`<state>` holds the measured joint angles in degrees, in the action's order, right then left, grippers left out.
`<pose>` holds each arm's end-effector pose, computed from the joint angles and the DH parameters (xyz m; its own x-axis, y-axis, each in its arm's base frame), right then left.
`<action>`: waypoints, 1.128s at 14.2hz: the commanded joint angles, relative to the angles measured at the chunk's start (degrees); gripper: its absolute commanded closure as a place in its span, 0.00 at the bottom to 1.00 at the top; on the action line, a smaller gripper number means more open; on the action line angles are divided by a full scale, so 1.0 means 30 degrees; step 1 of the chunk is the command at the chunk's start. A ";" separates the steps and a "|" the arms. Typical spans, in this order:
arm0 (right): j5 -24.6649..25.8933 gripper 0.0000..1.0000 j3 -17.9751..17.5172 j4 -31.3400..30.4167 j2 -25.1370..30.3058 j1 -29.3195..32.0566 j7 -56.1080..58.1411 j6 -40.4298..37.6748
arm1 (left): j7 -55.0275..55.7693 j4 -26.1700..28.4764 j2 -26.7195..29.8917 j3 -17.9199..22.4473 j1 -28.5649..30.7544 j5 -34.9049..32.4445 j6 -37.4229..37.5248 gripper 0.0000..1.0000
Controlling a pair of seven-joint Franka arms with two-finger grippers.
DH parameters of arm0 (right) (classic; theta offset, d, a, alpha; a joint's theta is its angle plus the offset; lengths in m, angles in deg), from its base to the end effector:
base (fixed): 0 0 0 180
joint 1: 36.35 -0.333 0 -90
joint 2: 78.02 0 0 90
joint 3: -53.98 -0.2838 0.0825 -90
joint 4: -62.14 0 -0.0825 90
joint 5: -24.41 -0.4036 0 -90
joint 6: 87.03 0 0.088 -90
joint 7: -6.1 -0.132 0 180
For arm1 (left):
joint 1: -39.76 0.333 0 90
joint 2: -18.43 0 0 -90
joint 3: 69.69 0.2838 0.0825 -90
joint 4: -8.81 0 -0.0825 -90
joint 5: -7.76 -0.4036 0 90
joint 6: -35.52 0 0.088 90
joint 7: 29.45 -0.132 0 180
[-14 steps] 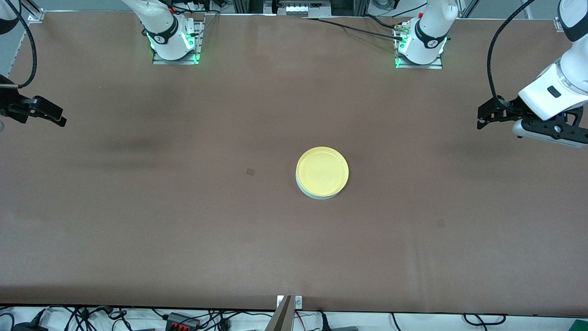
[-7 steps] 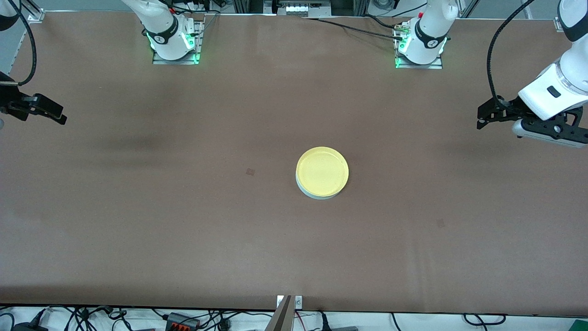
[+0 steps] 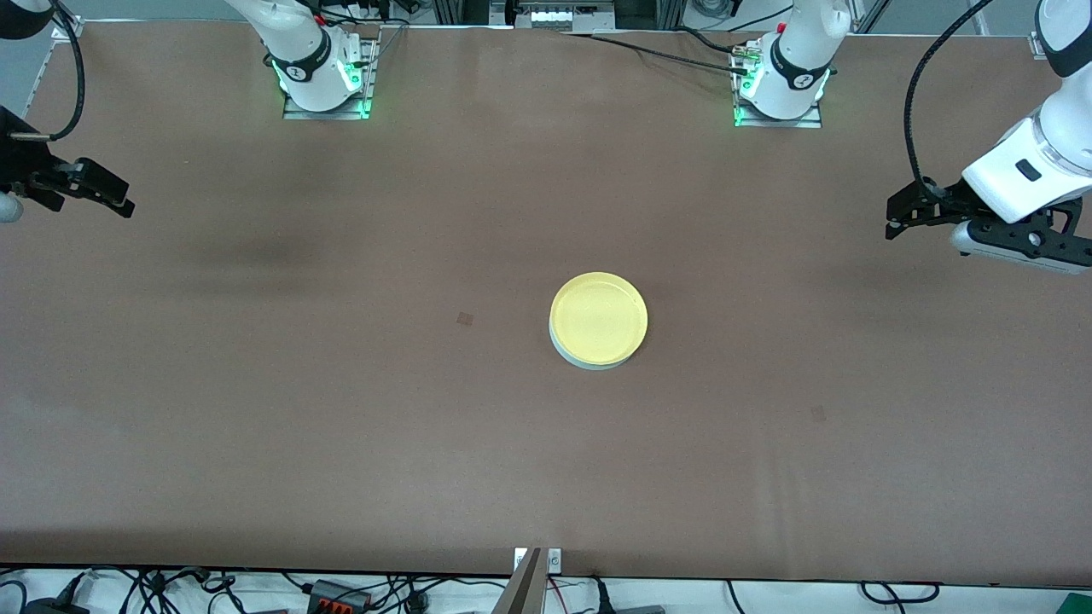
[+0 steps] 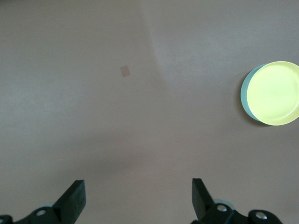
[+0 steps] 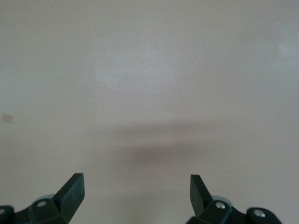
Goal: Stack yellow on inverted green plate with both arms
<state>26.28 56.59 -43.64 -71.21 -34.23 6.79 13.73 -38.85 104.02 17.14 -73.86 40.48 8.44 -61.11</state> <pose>0.5497 -0.0500 0.5139 0.9975 -0.0642 0.0307 -0.0650 -0.9975 0.0272 0.5864 -0.0365 0.5194 0.9753 -0.2210 0.0045 -0.2211 -0.9752 0.0129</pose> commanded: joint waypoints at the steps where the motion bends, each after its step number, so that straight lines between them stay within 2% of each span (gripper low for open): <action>1: 0.0342 0.00 -0.0226 -0.0308 0.0483 -0.0092 0.0061 -0.0127 | -0.0033 -0.0386 -0.0009 -0.0018 -0.0035 0.0123 0.0422 0.00; 7: 0.0313 0.00 -0.0197 -0.0248 0.0512 -0.0062 0.0090 -0.0977 | 0.0026 -0.0416 -0.0038 -0.0018 -0.0035 0.0123 0.0657 0.00; 16: 0.0342 0.00 -0.0168 -0.0248 0.0512 -0.0062 0.0090 -0.0948 | 0.0260 -0.0416 -0.0008 -0.0018 -0.0035 0.0123 0.0686 0.00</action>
<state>26.49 56.09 -43.65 -70.88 -34.38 6.79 11.31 -38.62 104.02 17.14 -73.87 40.48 8.44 -60.36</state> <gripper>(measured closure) 0.000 0.000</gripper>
